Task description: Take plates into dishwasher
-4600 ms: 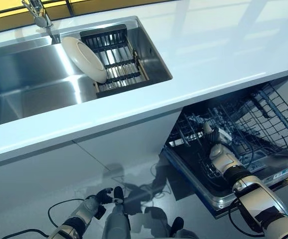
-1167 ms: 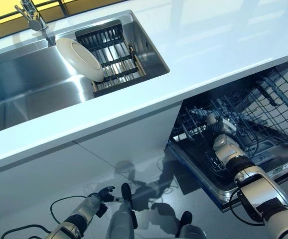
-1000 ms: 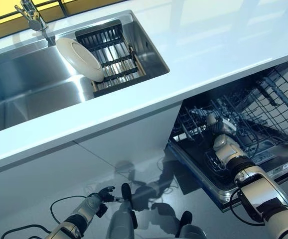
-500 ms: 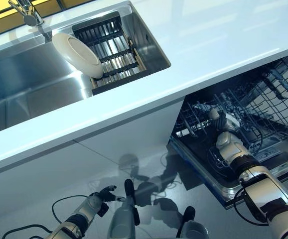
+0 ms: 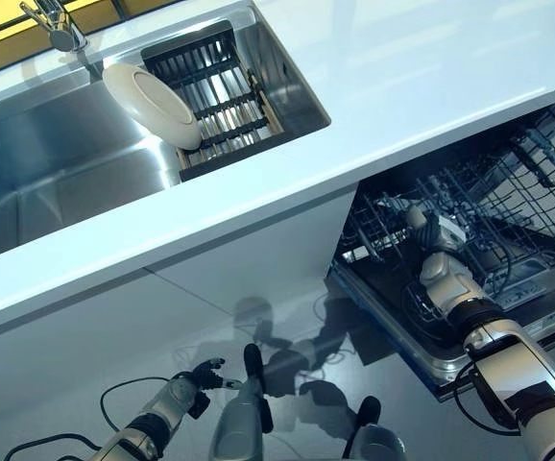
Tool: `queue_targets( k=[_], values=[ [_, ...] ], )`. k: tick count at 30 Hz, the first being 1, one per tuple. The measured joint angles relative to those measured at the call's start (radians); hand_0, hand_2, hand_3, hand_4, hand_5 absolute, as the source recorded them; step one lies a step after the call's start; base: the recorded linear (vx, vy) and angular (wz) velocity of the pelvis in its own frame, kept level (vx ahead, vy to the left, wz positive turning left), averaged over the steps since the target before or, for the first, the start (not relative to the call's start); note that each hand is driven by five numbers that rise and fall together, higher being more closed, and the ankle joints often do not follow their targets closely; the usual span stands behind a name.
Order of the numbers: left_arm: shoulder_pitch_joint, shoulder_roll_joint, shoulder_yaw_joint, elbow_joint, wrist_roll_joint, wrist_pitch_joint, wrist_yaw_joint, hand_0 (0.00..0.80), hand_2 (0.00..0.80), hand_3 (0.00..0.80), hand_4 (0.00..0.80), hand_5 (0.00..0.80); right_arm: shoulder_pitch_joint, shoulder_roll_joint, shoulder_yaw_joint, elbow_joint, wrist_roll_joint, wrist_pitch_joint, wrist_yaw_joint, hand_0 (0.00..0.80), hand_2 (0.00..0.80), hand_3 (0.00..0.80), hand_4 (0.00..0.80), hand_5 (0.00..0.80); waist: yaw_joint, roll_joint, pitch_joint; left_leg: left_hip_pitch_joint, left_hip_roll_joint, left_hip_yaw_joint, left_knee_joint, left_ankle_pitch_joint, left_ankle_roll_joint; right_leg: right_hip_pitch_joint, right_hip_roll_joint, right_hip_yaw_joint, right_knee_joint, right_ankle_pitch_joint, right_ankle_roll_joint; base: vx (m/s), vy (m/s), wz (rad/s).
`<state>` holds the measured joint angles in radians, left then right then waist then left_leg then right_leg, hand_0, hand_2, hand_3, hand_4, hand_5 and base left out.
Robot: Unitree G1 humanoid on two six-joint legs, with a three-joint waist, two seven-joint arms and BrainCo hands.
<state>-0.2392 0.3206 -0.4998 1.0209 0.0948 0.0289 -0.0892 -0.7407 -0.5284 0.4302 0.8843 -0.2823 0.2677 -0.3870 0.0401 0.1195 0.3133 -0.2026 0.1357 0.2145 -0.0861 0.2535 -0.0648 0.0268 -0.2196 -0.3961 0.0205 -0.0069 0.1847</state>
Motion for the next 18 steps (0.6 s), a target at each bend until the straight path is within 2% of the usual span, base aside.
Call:
queue_targets(
  k=[18],
  values=[
    [-0.002, -0.012, -0.021, -0.002, 0.0, -0.015, 0.002, 0.0, 0.0, 0.0, 0.0, 0.0, -0.001, -0.005, -0.004, 0.0, 0.0, 0.0, -0.006, 0.8, 0.8, 0.8, 0.8, 0.8, -0.001, 0.009, 0.004, 0.001, -0.001, -0.001, 0.0, 0.004, 0.005, -0.013, -0.006, 0.002, 0.026, -0.01, 0.002, -0.013, -0.019, 0.0]
  ],
)
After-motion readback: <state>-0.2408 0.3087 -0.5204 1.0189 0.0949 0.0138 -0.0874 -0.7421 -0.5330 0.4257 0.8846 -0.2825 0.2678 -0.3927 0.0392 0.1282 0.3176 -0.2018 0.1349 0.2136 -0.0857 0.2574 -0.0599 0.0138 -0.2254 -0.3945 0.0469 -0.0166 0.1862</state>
